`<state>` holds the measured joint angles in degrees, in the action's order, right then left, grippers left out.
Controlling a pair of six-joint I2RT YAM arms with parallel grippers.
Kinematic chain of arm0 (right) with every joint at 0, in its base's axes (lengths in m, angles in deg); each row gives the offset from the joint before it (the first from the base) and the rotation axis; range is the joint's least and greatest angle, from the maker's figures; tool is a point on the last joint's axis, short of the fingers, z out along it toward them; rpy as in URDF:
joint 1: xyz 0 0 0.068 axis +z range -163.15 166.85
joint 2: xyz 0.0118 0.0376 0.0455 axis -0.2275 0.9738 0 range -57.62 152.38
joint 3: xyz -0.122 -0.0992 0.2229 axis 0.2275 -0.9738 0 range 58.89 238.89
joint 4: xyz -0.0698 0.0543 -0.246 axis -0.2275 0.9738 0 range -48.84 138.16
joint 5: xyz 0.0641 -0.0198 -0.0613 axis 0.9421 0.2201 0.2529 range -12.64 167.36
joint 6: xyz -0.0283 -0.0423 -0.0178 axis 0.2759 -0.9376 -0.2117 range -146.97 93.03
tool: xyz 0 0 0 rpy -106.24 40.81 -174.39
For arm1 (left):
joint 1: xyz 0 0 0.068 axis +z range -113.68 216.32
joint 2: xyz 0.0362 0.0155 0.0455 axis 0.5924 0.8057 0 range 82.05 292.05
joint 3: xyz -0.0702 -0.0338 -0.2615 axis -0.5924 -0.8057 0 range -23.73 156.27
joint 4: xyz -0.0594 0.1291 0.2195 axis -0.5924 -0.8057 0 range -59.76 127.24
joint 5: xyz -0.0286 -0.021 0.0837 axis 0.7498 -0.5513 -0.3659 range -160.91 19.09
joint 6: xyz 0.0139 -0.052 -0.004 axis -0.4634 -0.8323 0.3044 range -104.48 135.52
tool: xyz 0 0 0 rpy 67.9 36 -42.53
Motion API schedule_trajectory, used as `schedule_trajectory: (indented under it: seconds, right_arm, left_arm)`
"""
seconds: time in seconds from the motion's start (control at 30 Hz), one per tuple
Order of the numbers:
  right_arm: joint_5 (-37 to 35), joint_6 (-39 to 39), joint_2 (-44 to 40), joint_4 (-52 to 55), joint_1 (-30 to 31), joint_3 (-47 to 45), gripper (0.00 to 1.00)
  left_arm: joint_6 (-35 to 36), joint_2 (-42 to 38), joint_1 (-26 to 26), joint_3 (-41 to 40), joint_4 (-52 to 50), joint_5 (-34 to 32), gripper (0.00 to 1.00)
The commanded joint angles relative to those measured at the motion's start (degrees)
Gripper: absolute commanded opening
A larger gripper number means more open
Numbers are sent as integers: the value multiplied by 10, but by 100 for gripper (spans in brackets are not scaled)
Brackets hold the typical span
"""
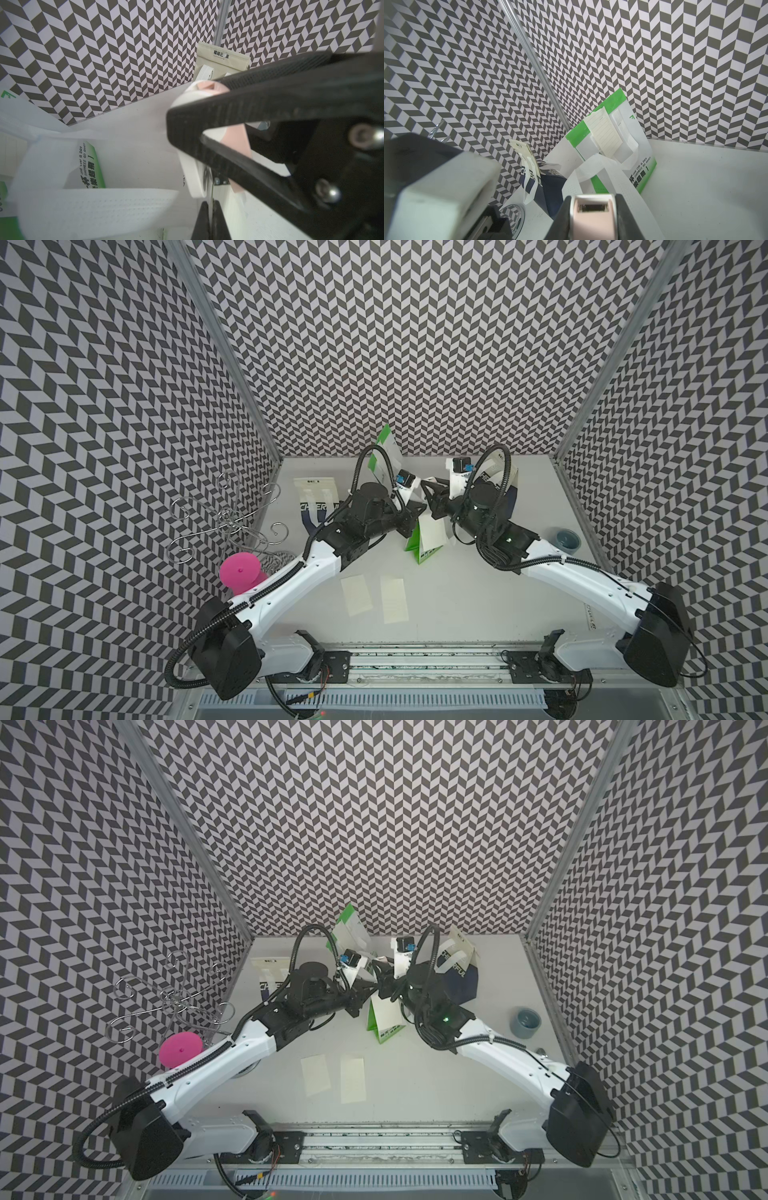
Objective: Staple the receipts to the bags
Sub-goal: Place the stapler in the takeout bag.
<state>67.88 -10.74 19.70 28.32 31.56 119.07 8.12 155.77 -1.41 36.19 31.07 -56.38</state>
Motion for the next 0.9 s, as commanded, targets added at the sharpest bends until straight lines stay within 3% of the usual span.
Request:
schedule_trajectory:
  seconds: [0.0, 0.4, 0.87]
  right_arm:
    - [-12, -15, -30, -101, -3, -18, 7]
    - [9, -25, -39, -195, -3, -78, 5]
    - [-1, -26, -22, -204, 0, -76, 5]
  left_arm:
    - [-15, -9, 0, 12, -2, 10, 0]
    - [-82, -10, 0, 9, 11, 36, 0]
    - [-123, -14, 2, 11, 17, 58, 0]
